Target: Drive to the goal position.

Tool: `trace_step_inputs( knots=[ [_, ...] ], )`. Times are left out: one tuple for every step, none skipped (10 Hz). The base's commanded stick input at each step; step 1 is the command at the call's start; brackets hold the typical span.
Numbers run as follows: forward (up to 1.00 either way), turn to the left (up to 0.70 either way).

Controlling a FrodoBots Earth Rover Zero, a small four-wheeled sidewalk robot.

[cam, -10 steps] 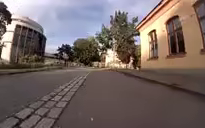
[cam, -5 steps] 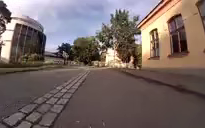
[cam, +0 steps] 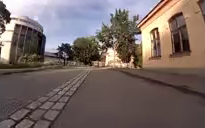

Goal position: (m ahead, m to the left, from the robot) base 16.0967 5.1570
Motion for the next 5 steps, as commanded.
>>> trace_step_inputs(
  knots=[
    [0.45, 0.0],
    [0.45, 0.0],
    [0.45, 0.0],
    [0.45, 0.0],
    [0.45, 0.0]
  ],
)
